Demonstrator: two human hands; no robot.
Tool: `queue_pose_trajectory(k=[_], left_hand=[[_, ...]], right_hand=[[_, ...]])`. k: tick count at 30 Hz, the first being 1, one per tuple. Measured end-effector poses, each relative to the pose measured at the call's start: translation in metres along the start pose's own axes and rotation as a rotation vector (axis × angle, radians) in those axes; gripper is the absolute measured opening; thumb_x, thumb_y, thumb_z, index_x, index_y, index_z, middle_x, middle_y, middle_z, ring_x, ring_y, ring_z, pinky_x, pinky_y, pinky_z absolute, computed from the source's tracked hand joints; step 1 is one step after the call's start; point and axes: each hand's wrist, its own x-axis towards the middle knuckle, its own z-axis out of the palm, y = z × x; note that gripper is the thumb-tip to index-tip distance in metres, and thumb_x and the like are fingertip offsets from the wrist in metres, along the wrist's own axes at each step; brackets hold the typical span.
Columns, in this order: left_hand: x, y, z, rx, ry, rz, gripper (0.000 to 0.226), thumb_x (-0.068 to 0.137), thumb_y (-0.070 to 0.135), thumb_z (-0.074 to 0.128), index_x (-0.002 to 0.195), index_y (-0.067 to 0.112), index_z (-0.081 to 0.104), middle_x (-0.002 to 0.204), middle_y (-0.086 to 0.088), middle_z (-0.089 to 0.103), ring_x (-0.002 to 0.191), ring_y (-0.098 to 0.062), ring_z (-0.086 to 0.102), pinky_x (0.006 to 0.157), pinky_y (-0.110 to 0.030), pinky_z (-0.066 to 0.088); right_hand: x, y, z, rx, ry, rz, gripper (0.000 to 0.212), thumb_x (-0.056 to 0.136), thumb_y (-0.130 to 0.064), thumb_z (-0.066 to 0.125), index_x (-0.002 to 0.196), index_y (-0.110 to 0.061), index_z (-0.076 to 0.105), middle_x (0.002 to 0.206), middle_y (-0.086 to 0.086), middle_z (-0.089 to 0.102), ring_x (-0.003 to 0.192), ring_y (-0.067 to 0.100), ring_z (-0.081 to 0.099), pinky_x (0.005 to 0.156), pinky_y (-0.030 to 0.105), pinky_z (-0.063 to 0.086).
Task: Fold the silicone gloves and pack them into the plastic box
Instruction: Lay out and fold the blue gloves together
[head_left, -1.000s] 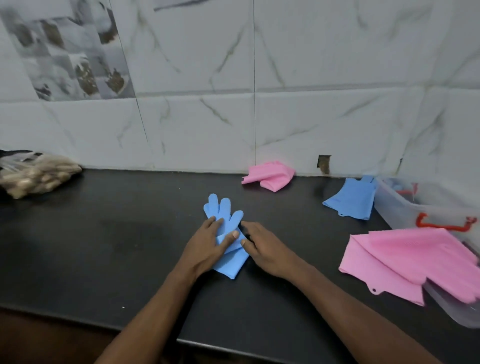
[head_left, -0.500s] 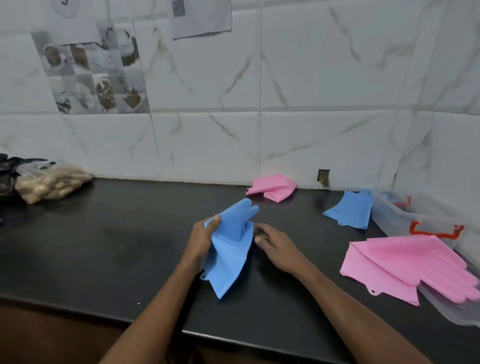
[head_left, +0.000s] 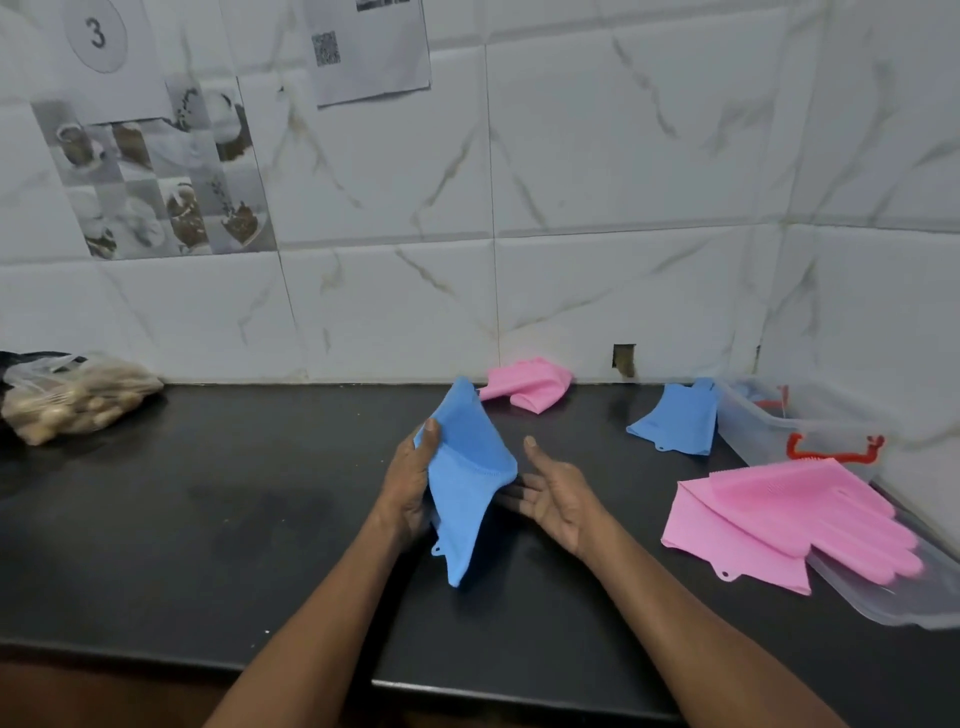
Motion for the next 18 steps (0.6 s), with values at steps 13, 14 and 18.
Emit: queue_pose_trajectory(k=[13,14,18], left_hand=[[-0.006,0.034,0.043,0.616,0.231,0.295,0.038,0.087,0.060,0.059,0.100,0.026,0.071,0.096,0.001,0.072,0.093,0.000,0.062,0.083,-0.020,0.050],[-0.013,0.039,0.053,0.437,0.072,0.186,0.043,0.081,0.073,0.054,0.092,0.035,0.071,0.094,0.009,0.072,0.094,0.001,0.063,0.085,-0.020,0.050],[-0.016,0.031,0.072,-0.332,-0.144,0.034,0.056,0.072,0.064,0.072,0.108,0.021,0.070,0.102,-0.003,0.069,0.104,-0.020,0.064,0.099,-0.042,0.050]], right_hand=[[-0.017,-0.055,0.043,-0.608,0.145,-0.619,0.040,0.094,0.002,0.047,0.121,-0.022,0.065,0.110,0.008,0.069,0.095,0.016,0.063,0.086,0.029,0.049],[-0.023,-0.061,0.049,-0.802,0.142,-0.696,0.046,0.095,-0.002,0.047,0.128,-0.030,0.061,0.104,-0.001,0.070,0.089,0.006,0.063,0.079,0.019,0.049],[-0.049,-0.045,0.080,-1.438,-0.082,-0.862,0.056,0.095,-0.007,0.045,0.146,-0.029,0.042,0.135,0.007,0.059,0.119,0.006,0.058,0.100,0.016,0.040]])
